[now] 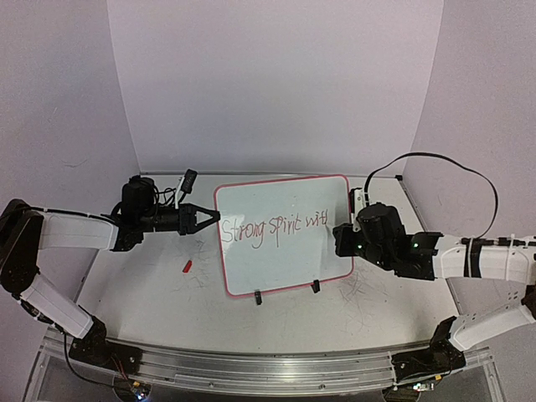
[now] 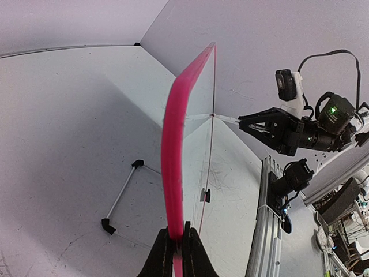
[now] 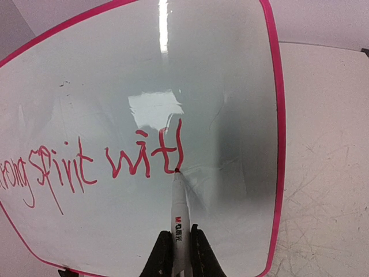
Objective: Write a sentence on the whiteboard
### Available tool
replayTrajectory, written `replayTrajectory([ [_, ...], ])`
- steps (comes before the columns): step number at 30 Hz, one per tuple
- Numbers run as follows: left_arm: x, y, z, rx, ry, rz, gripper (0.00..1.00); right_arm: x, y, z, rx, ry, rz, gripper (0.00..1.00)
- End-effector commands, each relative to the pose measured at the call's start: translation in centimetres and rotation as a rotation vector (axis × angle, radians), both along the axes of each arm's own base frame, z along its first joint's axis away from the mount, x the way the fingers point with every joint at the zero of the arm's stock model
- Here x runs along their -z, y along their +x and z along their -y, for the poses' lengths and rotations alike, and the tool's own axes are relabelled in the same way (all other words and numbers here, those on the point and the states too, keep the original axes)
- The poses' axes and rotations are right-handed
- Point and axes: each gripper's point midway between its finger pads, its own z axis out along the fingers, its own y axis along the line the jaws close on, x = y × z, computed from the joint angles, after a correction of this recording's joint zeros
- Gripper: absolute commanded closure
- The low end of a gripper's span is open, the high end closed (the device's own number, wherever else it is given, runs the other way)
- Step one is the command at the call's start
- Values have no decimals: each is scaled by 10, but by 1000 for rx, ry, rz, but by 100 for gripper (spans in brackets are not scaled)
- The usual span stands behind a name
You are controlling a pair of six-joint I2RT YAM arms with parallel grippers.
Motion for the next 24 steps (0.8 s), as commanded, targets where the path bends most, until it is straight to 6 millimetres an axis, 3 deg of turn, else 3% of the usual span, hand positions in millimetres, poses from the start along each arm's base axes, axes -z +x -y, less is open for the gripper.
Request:
replayTrajectory([
  [1, 0, -3, 7, 24, 23, 17, 100, -3, 0, 4, 23, -4, 2, 100],
  [9, 0, -3, 7, 25, 22, 18, 100, -20, 11, 5, 56, -8, 59, 100],
  [24, 1, -4, 6, 22, 25, 21, 100, -35, 24, 3, 84, -18, 105, 100],
])
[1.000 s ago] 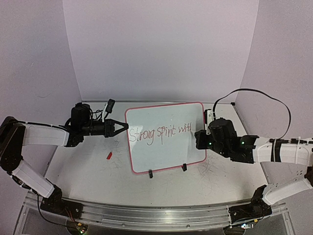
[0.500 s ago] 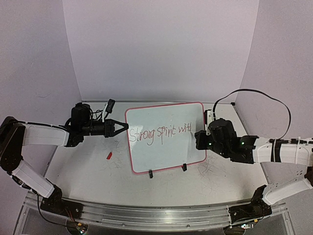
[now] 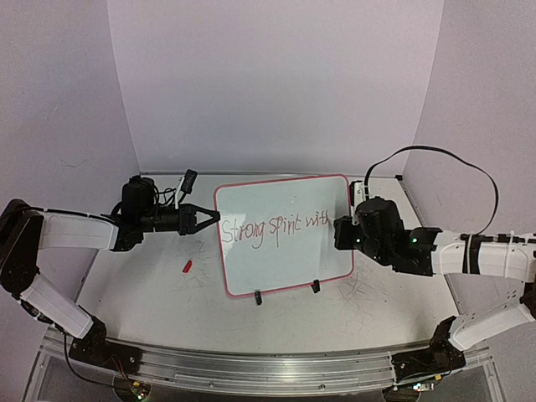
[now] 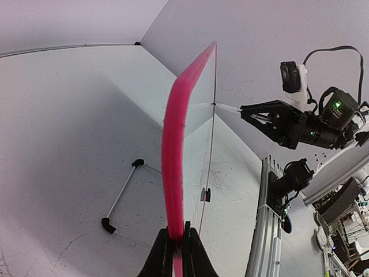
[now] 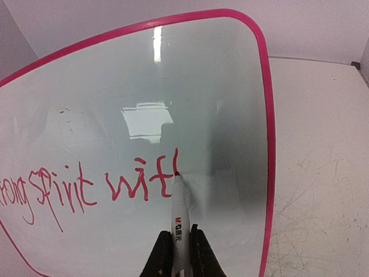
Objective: Write a sentence on the whiteboard
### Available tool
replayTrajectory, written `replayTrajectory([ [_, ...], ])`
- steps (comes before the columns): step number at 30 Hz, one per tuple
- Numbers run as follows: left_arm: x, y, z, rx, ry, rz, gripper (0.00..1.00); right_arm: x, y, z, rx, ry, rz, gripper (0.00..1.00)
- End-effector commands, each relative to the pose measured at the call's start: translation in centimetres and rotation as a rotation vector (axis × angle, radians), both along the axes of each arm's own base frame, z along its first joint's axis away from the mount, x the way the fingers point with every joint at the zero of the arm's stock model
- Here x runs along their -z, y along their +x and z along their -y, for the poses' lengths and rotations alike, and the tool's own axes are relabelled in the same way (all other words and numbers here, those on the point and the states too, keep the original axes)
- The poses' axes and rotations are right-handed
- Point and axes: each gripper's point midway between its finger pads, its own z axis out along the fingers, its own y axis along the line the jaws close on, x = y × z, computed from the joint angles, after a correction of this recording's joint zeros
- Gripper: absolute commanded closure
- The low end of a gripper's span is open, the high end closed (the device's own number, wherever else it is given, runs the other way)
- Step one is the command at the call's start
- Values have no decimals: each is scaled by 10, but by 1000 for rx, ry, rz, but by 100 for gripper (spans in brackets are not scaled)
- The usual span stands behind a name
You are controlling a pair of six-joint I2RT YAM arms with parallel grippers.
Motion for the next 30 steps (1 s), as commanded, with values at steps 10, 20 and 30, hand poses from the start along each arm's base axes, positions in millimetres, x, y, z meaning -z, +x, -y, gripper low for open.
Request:
replayTrajectory([
  [10, 1, -3, 6, 22, 25, 21, 100, -6, 3, 8, 47, 6, -3, 100],
  [20, 0, -3, 6, 20, 23, 19, 100, 18, -11, 8, 10, 31, -77, 100],
  [30, 1, -2, 7, 19, 25, 16, 100, -21, -6, 10, 21, 61, 9, 100],
])
